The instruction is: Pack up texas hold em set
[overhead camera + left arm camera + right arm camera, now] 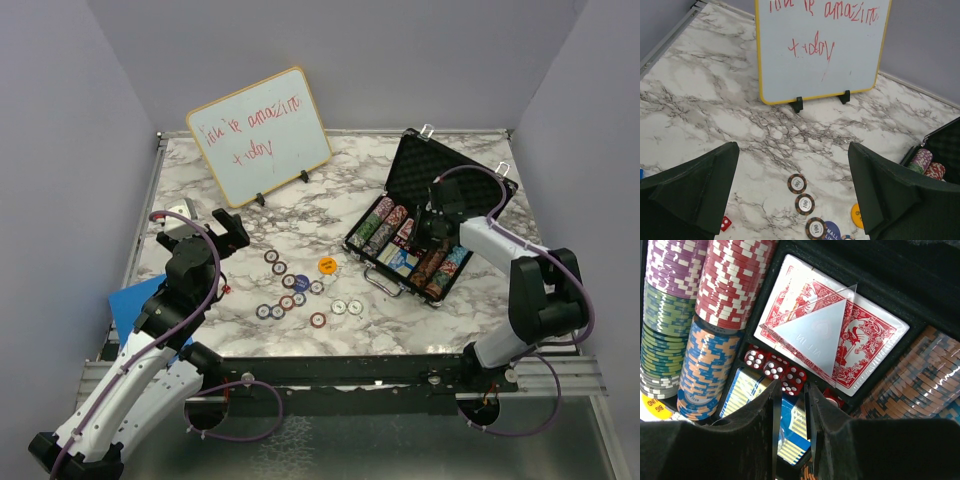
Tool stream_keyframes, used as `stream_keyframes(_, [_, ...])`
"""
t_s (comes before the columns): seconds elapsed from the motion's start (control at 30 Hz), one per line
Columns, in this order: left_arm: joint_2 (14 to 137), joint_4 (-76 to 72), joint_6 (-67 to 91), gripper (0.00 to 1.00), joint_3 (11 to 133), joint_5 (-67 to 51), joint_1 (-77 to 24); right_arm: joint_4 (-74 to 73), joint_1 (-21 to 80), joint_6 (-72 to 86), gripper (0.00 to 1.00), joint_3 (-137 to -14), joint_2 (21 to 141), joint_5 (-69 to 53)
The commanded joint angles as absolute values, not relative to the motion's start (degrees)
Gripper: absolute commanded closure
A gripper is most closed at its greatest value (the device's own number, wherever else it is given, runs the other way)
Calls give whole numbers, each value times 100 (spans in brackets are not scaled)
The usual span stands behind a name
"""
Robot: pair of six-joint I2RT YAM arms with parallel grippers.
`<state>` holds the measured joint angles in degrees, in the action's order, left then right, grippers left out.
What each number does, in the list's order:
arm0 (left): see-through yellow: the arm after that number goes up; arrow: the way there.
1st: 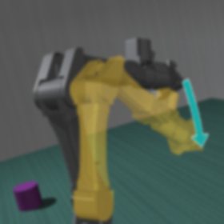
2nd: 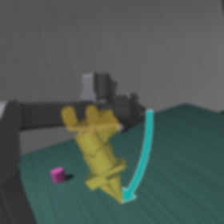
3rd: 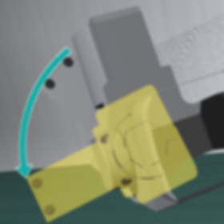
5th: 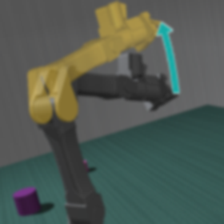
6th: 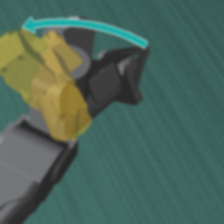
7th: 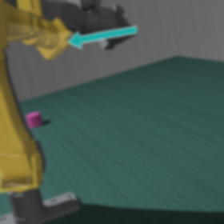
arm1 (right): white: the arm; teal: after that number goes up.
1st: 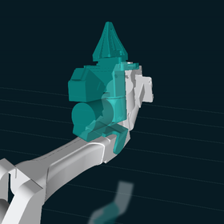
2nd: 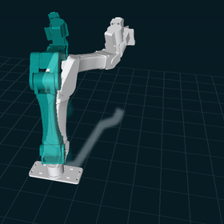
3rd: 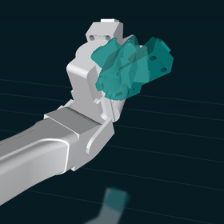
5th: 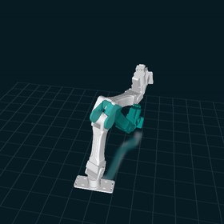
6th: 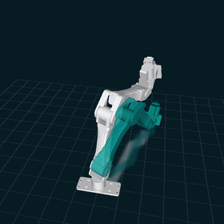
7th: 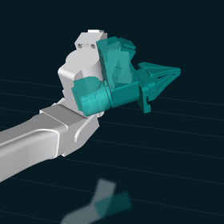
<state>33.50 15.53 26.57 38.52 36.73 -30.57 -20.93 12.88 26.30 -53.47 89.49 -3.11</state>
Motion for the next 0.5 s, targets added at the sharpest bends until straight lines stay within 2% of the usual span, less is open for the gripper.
stream_keyframes(0.0, [3302,1518,2663,1,3812,3601,-3065,-1994,1259,2760,69,-5264,9092,-89])
stream_keyframes(0.47, [3278,1538,2646,1,3815,3620,-3067,-1844,1257,3017,76,-5120,9365,-64])
